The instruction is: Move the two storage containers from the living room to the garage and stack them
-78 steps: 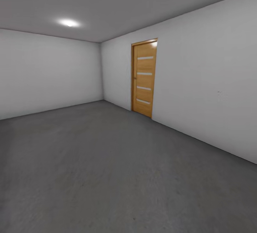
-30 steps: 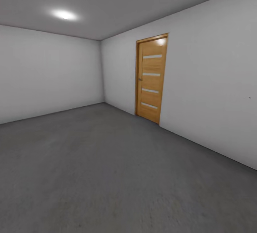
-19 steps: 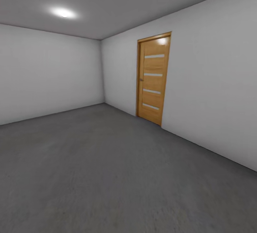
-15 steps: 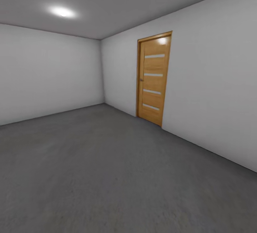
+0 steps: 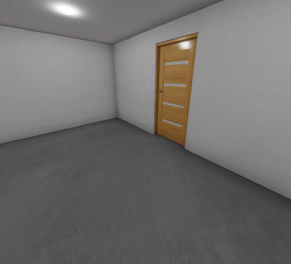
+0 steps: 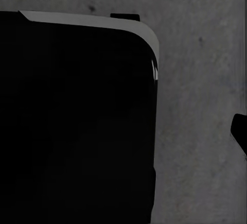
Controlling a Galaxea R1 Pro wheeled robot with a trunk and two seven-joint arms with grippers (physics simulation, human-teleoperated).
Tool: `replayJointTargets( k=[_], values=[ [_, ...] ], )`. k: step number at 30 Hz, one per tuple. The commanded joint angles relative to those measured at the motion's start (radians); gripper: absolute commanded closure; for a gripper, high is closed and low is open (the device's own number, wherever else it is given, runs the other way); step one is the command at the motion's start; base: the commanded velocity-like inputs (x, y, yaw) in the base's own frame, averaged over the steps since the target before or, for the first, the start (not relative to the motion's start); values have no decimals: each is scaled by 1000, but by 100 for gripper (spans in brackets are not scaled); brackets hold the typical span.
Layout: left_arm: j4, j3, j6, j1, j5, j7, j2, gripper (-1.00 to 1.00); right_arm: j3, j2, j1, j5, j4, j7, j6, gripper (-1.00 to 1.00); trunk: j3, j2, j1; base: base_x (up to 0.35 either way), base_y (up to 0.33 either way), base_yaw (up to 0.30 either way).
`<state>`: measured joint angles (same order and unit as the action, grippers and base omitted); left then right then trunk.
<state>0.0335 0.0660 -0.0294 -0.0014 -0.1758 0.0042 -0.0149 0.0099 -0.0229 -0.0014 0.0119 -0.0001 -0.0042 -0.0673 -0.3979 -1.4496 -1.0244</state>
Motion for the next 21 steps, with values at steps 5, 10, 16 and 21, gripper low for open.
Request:
replayJointTargets(
  k=[5,10,16,21],
  values=[
    [0,6,-9,0,-2,0,0,-100,0,0,0,2,0,0,-4,-100,-1,0,-1,324,0,0],
    [1,5,-9,0,-1,0,-2,-100,-1,0,0,-1,0,0,-7,-100,-1,0,-1,324,0,0],
    [2,5,-10,0,4,0,-2,-100,-1,0,0,-3,0,0,-7,-100,-1,0,-1,324,0,0],
    [17,5,-1,0,8,0,-2,-100,-2,-1,0,-4,0,0,-7,-100,-1,0,-1,324,0,0]
  ],
)
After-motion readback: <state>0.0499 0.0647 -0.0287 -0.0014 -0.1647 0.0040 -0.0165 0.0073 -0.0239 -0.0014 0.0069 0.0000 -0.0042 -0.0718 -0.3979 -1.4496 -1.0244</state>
